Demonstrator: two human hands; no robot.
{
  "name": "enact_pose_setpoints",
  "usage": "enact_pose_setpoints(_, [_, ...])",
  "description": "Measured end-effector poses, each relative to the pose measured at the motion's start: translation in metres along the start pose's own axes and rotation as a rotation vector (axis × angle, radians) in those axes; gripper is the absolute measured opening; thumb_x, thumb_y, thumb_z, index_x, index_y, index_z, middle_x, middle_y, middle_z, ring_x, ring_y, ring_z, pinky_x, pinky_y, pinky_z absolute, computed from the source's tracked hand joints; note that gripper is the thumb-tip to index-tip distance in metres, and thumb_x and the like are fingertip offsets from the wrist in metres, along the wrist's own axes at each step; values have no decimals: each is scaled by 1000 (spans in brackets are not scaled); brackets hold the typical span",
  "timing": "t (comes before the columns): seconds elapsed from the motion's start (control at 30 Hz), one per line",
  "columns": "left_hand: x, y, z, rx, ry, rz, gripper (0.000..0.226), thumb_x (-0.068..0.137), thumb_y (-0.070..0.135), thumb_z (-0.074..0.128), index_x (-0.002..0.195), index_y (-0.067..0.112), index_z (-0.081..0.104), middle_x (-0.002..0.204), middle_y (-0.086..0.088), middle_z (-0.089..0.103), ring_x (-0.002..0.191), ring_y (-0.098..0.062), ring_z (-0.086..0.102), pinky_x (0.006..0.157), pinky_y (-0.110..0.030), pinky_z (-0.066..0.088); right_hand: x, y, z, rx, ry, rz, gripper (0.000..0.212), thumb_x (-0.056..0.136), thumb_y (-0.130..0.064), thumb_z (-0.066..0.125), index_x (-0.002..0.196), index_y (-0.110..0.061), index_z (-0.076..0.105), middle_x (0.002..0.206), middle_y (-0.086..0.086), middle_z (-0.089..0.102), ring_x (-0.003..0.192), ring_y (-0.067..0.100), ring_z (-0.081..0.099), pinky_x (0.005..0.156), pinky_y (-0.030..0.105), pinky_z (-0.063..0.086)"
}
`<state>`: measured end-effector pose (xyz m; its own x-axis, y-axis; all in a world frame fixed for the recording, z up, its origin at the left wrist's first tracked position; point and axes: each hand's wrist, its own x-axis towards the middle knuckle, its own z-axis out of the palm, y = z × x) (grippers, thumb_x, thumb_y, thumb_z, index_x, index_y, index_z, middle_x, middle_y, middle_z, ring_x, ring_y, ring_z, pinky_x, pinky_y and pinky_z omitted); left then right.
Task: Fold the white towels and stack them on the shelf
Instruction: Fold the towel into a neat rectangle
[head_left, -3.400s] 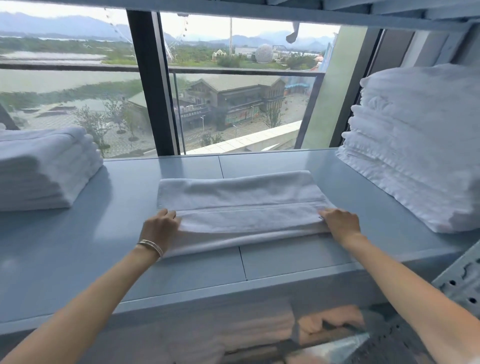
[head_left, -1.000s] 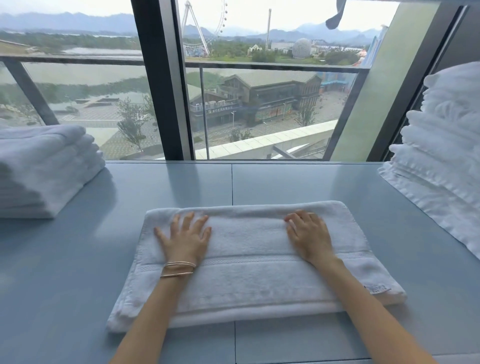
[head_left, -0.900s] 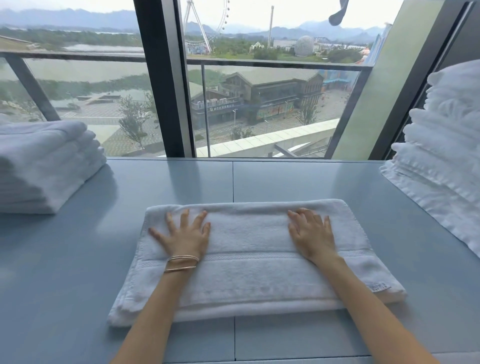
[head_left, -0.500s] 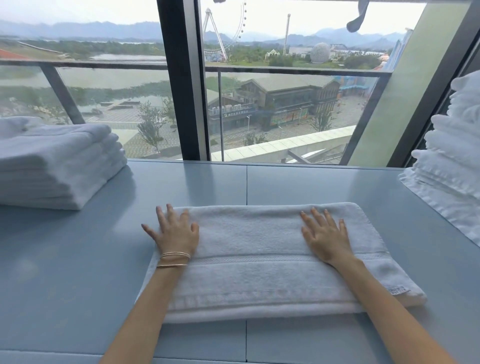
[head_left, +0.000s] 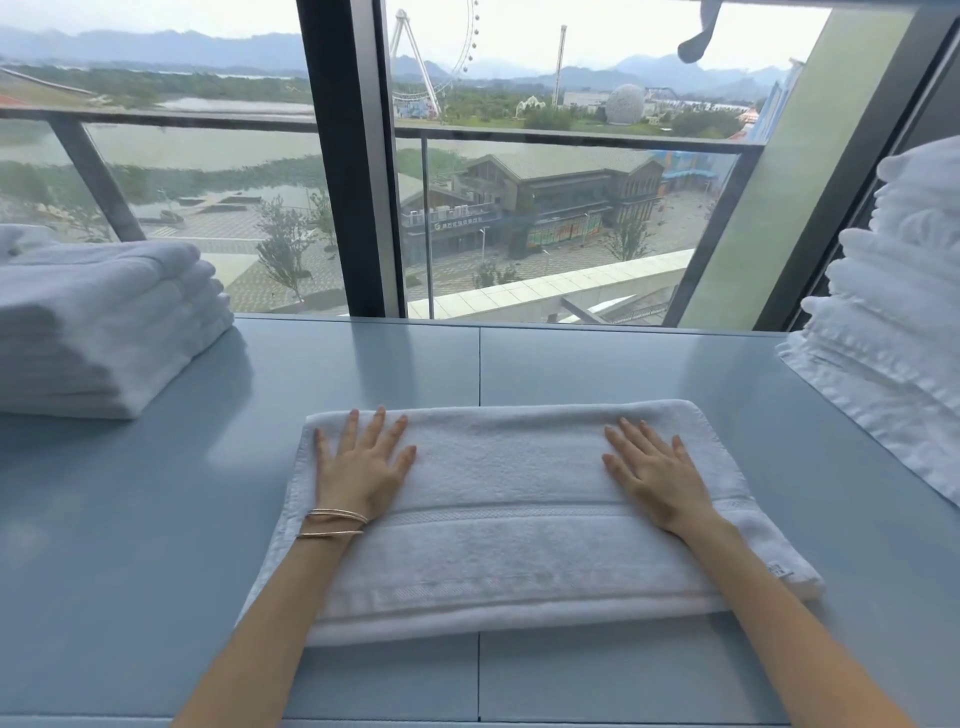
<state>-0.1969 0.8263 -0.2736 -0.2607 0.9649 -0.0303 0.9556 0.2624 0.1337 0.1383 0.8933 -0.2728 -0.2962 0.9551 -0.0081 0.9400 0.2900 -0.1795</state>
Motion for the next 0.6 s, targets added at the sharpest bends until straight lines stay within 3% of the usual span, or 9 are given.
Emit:
enact_pose_setpoints(0.13, [-11, 6, 6, 12, 14, 56, 68, 81, 66, 3, 146, 44, 3, 156, 14, -7, 144, -23, -14, 107, -60, -13, 0, -3, 3, -43, -7, 43, 58, 98, -49, 18, 149, -26, 6, 157, -8, -1, 143, 9, -6, 116, 39, -8])
enact_pose_setpoints(0.3, [-7, 23, 9, 29, 42, 64, 63, 86, 69, 6, 145, 46, 2, 157, 13, -7, 143, -28, -14, 108, -64, -10, 4, -30, 10, -38, -11, 19, 64, 95, -55, 13, 149, -25, 2, 157, -6, -4, 143, 10, -8, 116, 39, -9])
enact_pose_setpoints(0.43, [-5, 42, 15, 32, 55, 88, 90, 60, 71, -16, 145, 46, 3, 157, 12, -5, 143, -29, -12, 105, -64, -12, 6, -56, 17, -23, -1, -17, 84, 76, -65, -5, 149, -25, 1, 157, -6, -6, 143, 11, -10, 116, 40, -10])
enact_pose_setpoints(0.6, [-7, 47, 15, 30, 67, 76, 86, 66, 70, -10, 146, 44, 9, 157, 10, -1, 144, -29, -9, 106, -64, -9, 5, -71, 19, -29, 13, -24, 99, 60, -64, -16, 149, -25, 1, 157, -4, -5, 144, 13, -10, 116, 43, -9])
